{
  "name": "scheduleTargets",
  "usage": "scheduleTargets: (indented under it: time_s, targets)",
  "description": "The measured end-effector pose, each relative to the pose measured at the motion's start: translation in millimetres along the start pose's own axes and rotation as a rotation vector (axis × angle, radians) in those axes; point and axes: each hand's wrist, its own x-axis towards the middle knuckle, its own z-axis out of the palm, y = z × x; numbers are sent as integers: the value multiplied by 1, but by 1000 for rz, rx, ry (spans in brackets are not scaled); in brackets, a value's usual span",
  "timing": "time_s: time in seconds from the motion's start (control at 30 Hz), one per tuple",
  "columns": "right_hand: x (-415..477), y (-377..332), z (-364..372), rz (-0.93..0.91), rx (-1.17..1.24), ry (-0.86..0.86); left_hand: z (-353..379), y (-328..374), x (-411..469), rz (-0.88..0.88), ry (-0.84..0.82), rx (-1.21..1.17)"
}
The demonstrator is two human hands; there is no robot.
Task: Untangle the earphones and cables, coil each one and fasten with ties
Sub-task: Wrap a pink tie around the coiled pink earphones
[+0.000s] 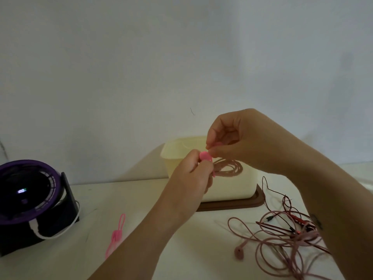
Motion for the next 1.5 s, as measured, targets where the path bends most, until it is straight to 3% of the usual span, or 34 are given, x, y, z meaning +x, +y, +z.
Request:
scheduleTargets:
  time_s: [0.1, 0.27, 0.43, 0.73, 0.87, 0.93, 1.2, 1.37, 1.5]
  targets:
    - [-1, -6, 10, -52, -103, 83, 3, 3, 5, -96, 80, -101]
    - [1, -11, 31, -141, -252, 215, -2, 9, 7, -279, 47, -411]
    - [-1, -17, 38, -137, -132, 297, -18, 16, 9, -387, 72, -818]
    - [2, -14, 32, -19, 368, 192, -34, 28, 11, -261, 99, -987]
    - [7, -1, 24, 99, 842, 24, -33, 31, 8, -240, 19, -989]
    - [7, 1, 23, 140, 954, -38, -34, 32, 7, -240, -9, -988]
    - [8, 7, 23, 53, 715, -124, -33, 31, 4, -258, -91, -955]
    - [8, 7, 24, -56, 354, -90, -35, 28, 5, -320, -161, -973]
    - [7, 6, 22, -110, 354, -128, -34, 27, 5, -352, -214, -1011]
